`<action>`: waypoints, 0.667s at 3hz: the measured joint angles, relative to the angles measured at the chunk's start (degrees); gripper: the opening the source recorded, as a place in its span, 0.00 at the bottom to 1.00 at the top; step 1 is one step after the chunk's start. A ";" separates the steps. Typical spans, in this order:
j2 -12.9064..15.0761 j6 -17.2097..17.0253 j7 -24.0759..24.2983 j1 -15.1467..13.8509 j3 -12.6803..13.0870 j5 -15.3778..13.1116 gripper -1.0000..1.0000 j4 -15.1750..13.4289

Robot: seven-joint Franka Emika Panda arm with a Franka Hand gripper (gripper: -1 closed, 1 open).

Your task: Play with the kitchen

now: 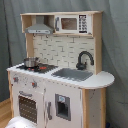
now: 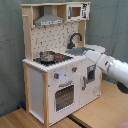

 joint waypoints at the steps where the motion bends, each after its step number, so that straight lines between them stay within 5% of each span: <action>1: 0.25 1.78 -5.83 -1.01 -2.50 0.01 1.00 0.60; 2: 0.79 4.48 -11.19 -2.31 -4.68 0.03 1.00 0.89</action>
